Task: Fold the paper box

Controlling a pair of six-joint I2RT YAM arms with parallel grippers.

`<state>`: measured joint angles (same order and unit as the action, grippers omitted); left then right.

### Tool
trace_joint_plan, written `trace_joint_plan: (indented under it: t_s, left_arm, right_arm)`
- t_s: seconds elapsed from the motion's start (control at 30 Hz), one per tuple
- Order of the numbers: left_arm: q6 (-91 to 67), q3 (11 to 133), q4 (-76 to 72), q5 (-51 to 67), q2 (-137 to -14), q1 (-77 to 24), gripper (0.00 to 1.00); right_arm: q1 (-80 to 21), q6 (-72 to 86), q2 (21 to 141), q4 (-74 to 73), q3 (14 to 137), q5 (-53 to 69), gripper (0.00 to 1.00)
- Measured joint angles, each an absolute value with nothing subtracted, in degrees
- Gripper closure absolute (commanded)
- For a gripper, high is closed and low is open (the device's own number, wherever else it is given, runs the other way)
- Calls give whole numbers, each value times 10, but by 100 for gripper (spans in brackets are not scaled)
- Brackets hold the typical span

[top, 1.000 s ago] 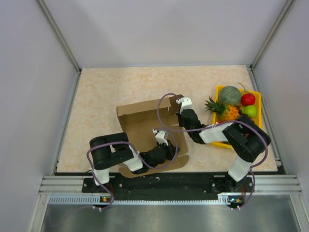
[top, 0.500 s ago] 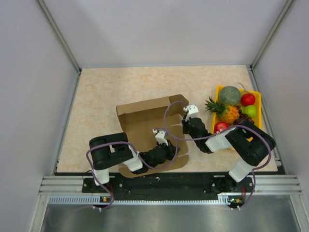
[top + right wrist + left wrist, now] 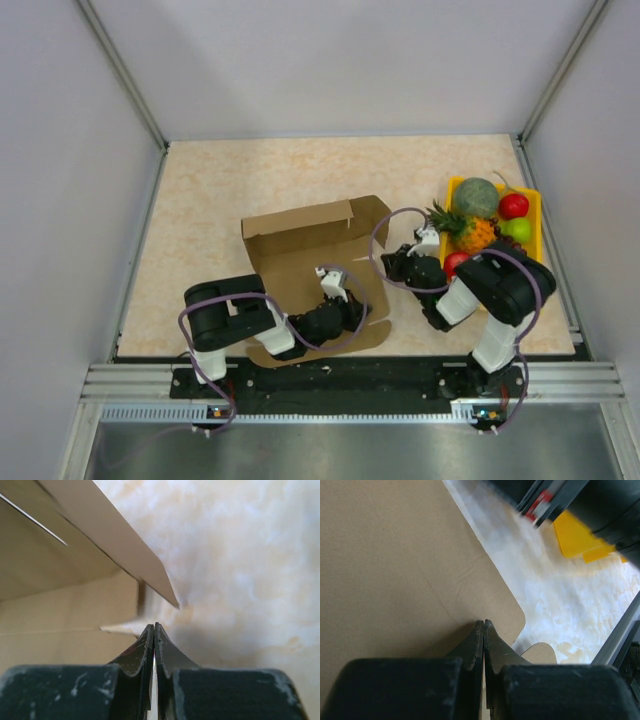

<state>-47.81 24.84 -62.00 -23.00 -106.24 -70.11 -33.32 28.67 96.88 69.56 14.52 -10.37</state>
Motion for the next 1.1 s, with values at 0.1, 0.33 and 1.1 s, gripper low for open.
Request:
trace_joint_plan:
  t_s: [0.1, 0.33, 1.1]
  left_arm:
    - [-478, 245, -625, -230, -1062, -701, 100]
    - [-470, 242, -627, -229, -1060, -701, 100]
    - [-463, 242, -627, -228, -1060, -701, 100]
  right_arm:
    - [-333, 343, 1044, 743, 138, -103, 79]
    - [-328, 462, 1080, 818, 126, -103, 61]
    - [-324, 490, 1141, 817, 197, -74, 83]
